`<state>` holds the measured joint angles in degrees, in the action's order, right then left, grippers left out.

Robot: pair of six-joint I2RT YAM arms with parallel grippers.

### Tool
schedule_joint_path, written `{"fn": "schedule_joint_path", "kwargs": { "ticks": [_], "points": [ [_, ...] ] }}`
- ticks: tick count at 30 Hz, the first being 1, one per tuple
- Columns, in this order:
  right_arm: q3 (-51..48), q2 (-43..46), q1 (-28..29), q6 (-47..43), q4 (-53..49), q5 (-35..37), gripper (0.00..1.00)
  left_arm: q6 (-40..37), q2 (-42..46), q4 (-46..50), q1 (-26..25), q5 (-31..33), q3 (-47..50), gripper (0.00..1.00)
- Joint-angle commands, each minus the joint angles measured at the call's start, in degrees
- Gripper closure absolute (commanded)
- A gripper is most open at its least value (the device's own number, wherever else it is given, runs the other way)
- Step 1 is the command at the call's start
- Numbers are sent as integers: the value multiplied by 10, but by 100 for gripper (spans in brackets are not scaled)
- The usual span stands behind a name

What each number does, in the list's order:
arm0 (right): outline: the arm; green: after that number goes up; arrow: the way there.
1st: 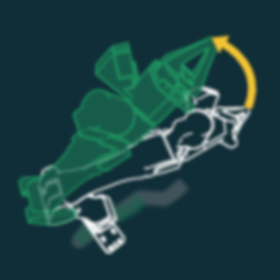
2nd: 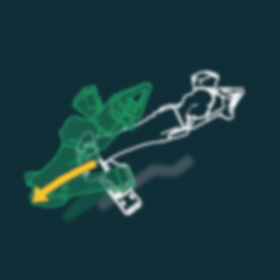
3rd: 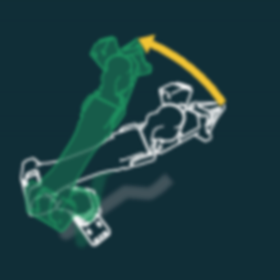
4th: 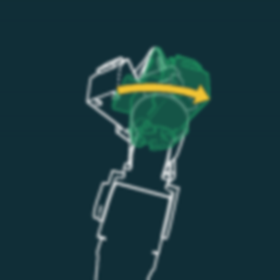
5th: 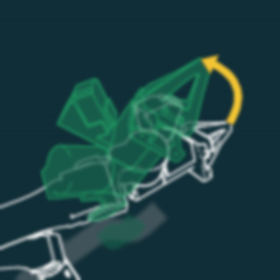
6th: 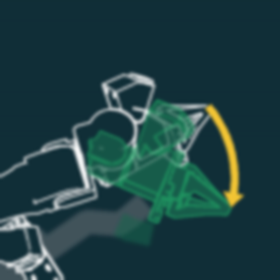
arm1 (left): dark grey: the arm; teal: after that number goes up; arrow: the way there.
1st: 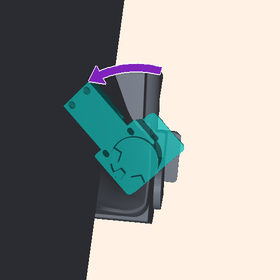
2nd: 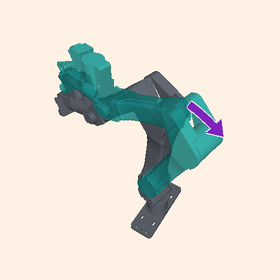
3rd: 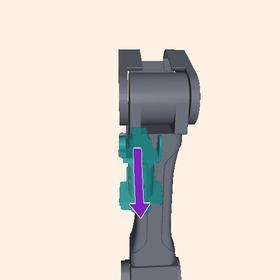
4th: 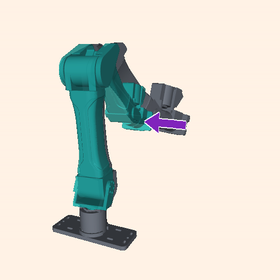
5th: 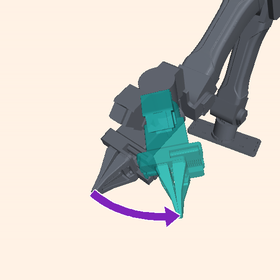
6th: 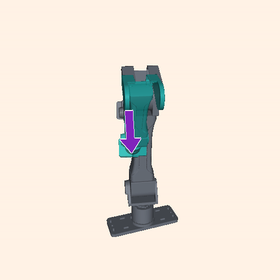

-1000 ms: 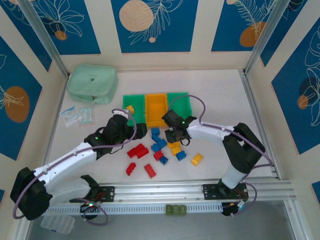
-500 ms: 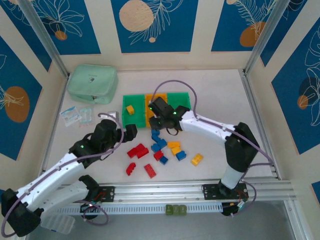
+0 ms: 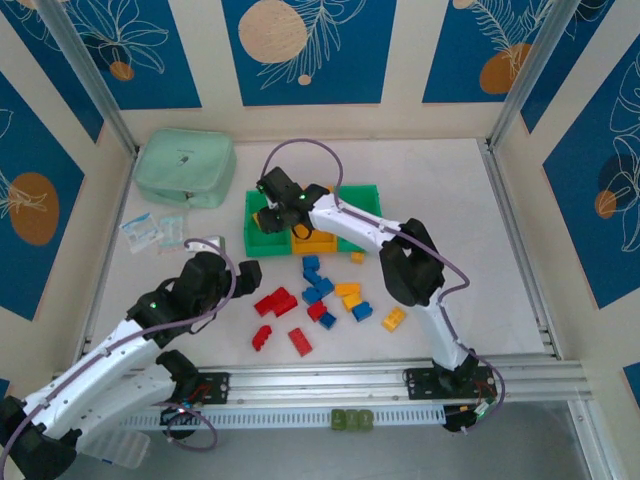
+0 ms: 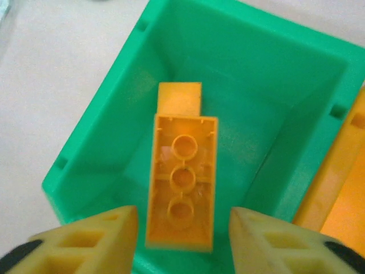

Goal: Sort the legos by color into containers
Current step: Place the lego in the container, then pick up the lego from the center of the table.

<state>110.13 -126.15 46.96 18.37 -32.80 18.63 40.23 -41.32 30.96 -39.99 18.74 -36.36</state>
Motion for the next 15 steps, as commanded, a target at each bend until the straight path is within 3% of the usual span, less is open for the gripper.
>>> {"fn": "schedule_joint_path", "kwargs": {
  "ticks": [1, 6, 15],
  "points": [
    [27, 19, -4, -16, -24, -8, 45, -1, 4, 11, 3, 10, -5, 1],
    [-33, 91, 0, -17, -8, -10, 40, -1, -1, -3, 3, 8, -7, 1],
    [-251, 279, -16, 21, 34, -8, 34, -19, -46, -44, 3, -49, -25, 1]
  ]
}}
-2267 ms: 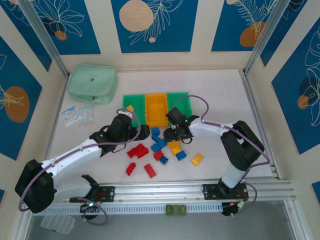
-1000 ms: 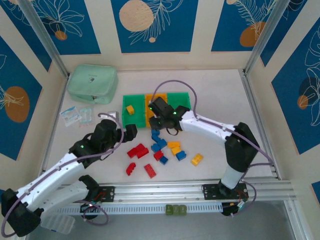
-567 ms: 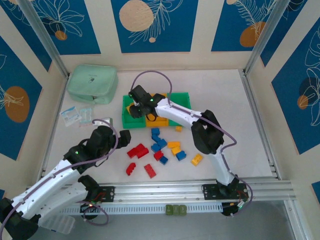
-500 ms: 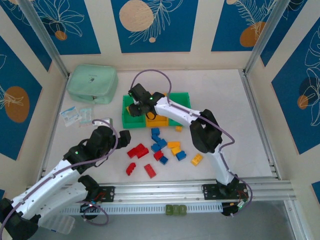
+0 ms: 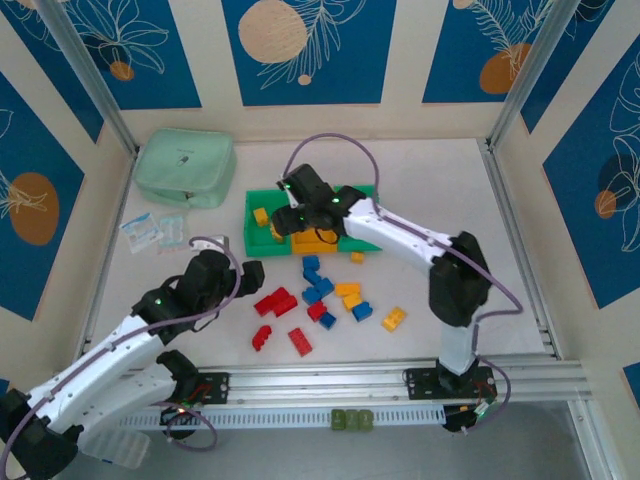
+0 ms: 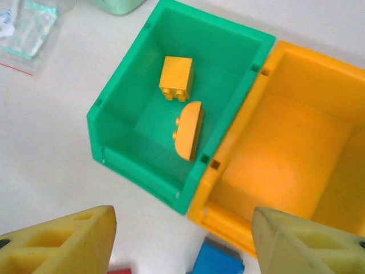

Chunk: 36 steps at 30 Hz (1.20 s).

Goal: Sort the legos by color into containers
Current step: Pick up the lego from the center of the table.

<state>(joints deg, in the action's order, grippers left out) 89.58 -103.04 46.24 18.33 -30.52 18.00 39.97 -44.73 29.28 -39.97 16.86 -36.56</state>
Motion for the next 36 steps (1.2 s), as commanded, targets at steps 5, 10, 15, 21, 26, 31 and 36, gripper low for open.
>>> {"fn": "schedule_joint_path", "kwargs": {
  "ticks": [5, 10, 15, 21, 26, 31, 36],
  "points": [
    [-151, 140, -25, 66, 9, 6, 30, -27, -58, -72, 2, -77, -31, 1],
    [-242, 207, -50, 125, -9, 24, 26, -33, -112, -108, 0, -116, -47, 1],
    [-332, 256, -88, 183, -1, 10, 23, -30, -160, -156, -11, -139, -52, 1],
    [-387, 268, -115, 199, 12, 16, 19, -23, -212, -193, -25, -148, -66, 1],
    [-387, 228, -136, 189, 39, -8, 19, -19, -246, -207, -32, -151, -84, 1],
    [-380, 184, -132, 188, 71, 6, 20, -16, -262, -218, -36, -148, -90, 1],
    [-367, 141, -129, 188, 93, 18, 24, -15, -266, -220, -36, -143, -89, 1]
  ]
}}
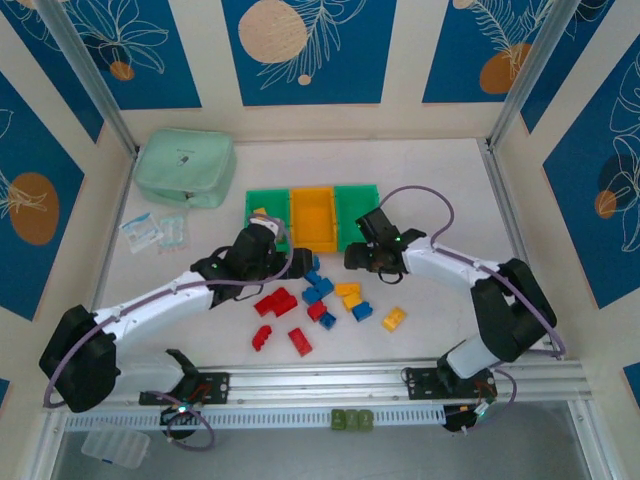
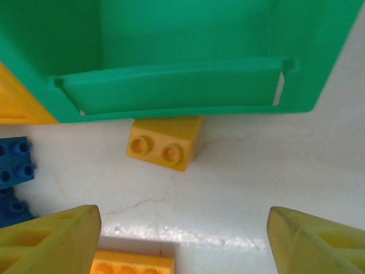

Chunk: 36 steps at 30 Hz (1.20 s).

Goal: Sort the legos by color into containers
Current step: Pick up the lego from the center of the table.

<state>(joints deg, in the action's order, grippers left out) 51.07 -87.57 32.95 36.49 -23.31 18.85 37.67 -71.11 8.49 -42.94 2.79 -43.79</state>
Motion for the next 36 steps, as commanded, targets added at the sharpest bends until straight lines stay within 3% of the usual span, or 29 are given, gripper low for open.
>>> {"fn": "schedule_joint_path", "kwargs": {
  "ticks": [1, 23, 29, 36],
  "points": [
    [19, -21, 4, 6, 28, 11, 25, 7, -3, -12, -6, -1, -16, 1],
    [55, -117, 13, -6, 65, 47, 52, -5, 16, 8, -6, 31, -12, 1],
    [48, -105, 22, -9, 59, 60, 62, -4, 18, 9, -6, 33, -10, 1],
    [44, -62, 53, -14, 14, 101, 67, 1, 36, 13, -5, 35, -8, 1]
  ]
}}
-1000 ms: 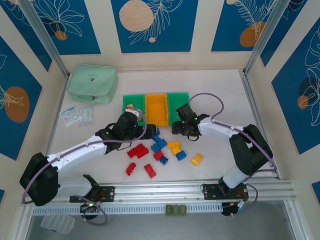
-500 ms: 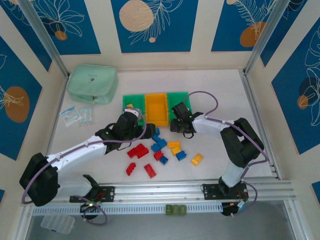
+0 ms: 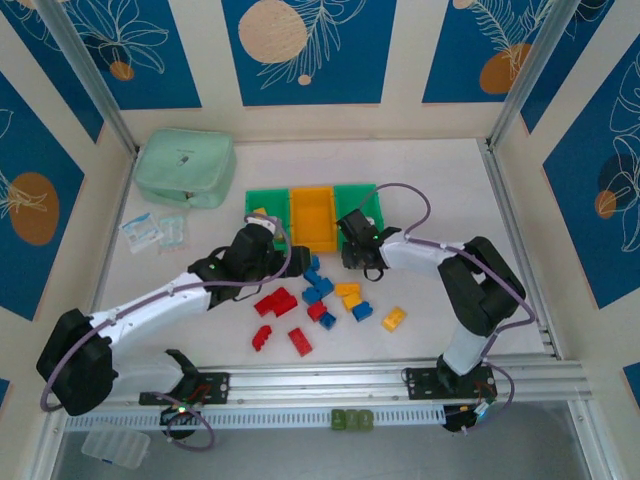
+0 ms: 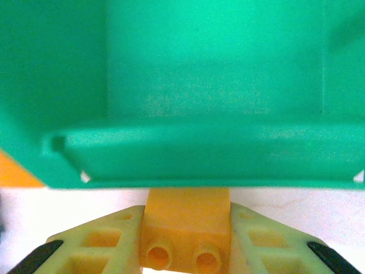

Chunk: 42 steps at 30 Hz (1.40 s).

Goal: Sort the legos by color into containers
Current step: Pick up the lego from the center of the table, then place the lego in the container.

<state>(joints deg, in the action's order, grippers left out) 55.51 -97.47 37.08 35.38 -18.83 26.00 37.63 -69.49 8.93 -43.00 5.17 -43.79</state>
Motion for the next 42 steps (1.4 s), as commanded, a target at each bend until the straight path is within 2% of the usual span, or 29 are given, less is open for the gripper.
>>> {"fn": "schedule_joint_path", "kwargs": {
  "ticks": [1, 8, 13, 19, 27, 33, 38, 42],
  "points": [
    [-2, 45, 15, -2, -38, 32, 67, 3, 24, 5, -4, 14, -5, 1],
    [3, 121, 59, 3, -80, 51, 68, -1, 46, 30, 0, 32, 4, 1],
    [57, 120, 88, -19, -80, 31, 69, -1, 74, 56, 3, 50, 15, 1],
    [167, 42, 111, -62, -57, -10, 68, 4, 129, 129, 8, 91, 24, 1],
    [347, -130, 116, -103, -50, -53, 68, 16, 199, 194, 13, 123, 44, 1],
    [496, -256, 101, -136, -72, -57, 67, 23, 227, 210, 16, 136, 57, 1],
    [613, -327, 84, -144, -130, -62, 52, 22, 229, 212, 17, 138, 55, 1],
    [603, -301, 84, -151, -126, -68, 42, 20, 226, 211, 18, 137, 51, 1]
  ]
}}
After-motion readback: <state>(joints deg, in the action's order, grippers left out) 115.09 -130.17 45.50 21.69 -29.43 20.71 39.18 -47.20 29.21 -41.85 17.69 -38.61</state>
